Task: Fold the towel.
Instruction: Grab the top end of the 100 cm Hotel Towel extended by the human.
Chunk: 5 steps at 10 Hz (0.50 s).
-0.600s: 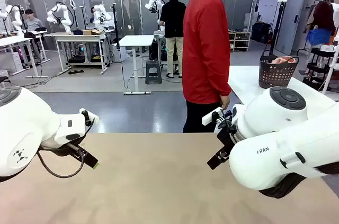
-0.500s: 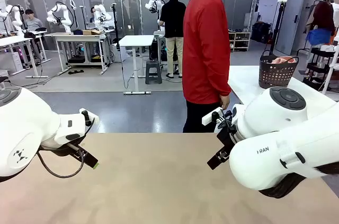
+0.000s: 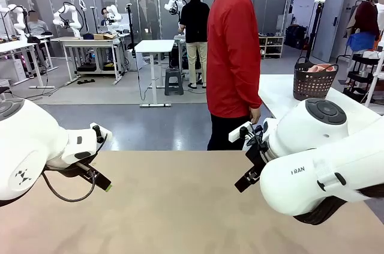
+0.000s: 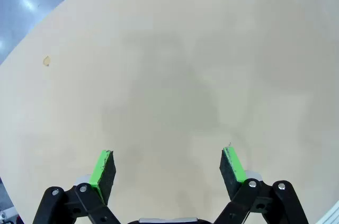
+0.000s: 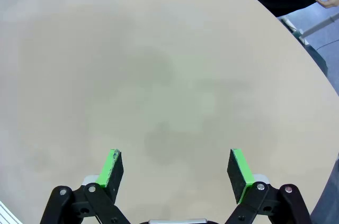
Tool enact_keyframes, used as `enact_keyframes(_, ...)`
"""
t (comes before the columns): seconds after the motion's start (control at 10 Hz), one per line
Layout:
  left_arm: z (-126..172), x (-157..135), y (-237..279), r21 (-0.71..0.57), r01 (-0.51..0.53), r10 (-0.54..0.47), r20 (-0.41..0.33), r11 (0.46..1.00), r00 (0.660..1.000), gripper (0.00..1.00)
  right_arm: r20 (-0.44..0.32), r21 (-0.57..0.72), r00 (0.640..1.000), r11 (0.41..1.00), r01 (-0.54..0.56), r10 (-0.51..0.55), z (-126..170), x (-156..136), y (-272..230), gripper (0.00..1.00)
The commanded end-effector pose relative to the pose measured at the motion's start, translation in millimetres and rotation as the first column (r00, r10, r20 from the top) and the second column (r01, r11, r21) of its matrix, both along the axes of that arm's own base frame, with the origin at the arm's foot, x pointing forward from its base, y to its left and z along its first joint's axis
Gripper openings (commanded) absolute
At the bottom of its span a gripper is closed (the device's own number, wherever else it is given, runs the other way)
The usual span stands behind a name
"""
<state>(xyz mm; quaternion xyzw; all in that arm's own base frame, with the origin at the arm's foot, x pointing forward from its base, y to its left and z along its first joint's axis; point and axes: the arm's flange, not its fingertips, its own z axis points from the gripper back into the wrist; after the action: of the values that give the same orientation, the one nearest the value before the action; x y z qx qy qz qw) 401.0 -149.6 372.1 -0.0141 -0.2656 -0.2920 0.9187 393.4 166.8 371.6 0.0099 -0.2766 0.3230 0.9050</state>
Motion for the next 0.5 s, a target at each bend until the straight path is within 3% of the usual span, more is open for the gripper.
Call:
enact_keyframes(0.0,0.0,0.1,0.2,0.0,-0.001,0.001,0.0,1.0,1.0,1.0,-0.001,0.001,1.0,1.0,0.002,-0.002,0.0,0.0,-0.1,1.0)
enact_keyframes(0.2,0.0,0.0,0.0,0.0,0.0,0.0,0.0,1.0,1.0,1.0,0.0,0.0,1.0,1.0,0.0,0.0,0.0,0.0,0.0,1.0)
enact_keyframes(0.4,67.0,12.7,24.3,-0.112,-0.016,0.002,-0.12,0.994,0.993,1.0,-0.105,0.189,0.994,0.982,0.008,0.012,85.0,8.1,-18.5,1.0)
